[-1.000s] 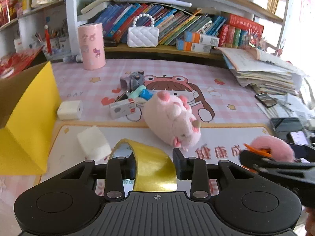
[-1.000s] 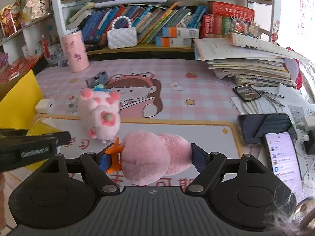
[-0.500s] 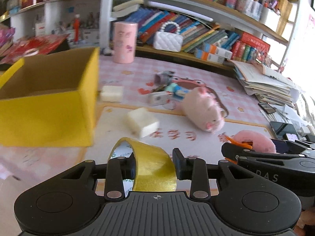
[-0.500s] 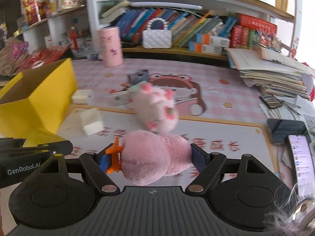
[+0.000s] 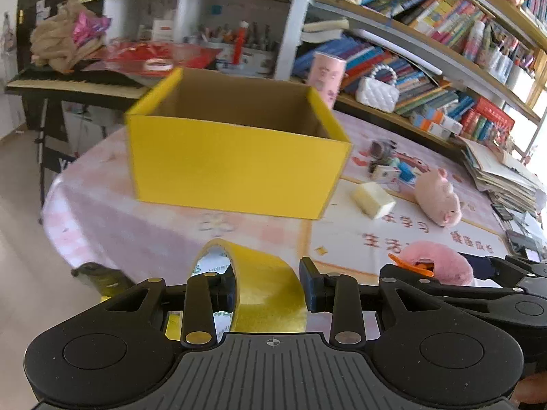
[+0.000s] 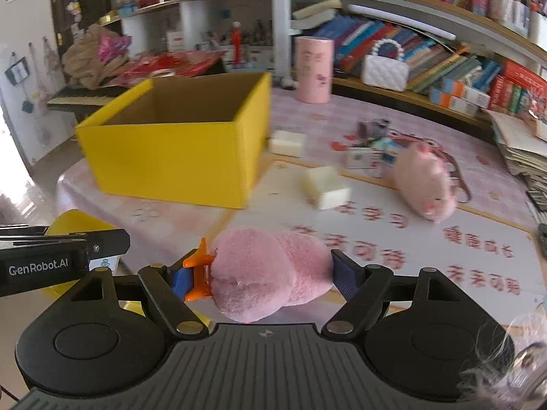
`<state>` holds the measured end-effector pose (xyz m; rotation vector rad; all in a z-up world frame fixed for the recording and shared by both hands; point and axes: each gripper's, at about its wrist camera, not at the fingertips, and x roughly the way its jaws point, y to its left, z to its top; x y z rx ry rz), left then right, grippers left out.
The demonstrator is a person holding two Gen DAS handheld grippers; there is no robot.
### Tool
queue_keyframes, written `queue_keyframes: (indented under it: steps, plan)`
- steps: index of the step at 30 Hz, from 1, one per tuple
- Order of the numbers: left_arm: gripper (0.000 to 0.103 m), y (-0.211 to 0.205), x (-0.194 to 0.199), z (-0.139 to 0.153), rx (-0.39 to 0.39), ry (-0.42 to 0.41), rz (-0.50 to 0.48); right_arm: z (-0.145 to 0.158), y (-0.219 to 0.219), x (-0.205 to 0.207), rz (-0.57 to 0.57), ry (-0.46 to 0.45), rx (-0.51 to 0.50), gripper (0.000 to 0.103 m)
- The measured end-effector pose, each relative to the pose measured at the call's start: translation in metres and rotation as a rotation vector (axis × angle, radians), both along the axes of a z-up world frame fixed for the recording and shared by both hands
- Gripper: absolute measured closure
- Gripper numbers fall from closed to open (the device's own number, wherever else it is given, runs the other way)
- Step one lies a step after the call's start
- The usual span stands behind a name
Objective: Organize objects
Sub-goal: 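Carry the tape roll with the left tool while the right tool carries the plush toy to the box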
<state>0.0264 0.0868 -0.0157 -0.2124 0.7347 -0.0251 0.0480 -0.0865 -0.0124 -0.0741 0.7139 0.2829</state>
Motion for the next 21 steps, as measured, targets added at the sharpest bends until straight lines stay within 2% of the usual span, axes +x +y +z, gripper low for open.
queue_keyframes:
  steps: [10, 21]
  plan:
    - [0.07, 0.052, -0.035, 0.006, 0.012, -0.04, 0.021, 0.0, 0.062, -0.034, 0.04, -0.016, 0.022, 0.026]
    - [0.07, 0.073, -0.047, 0.014, -0.017, -0.081, 0.021, 0.007, 0.09, -0.051, 0.059, -0.032, 0.002, 0.025]
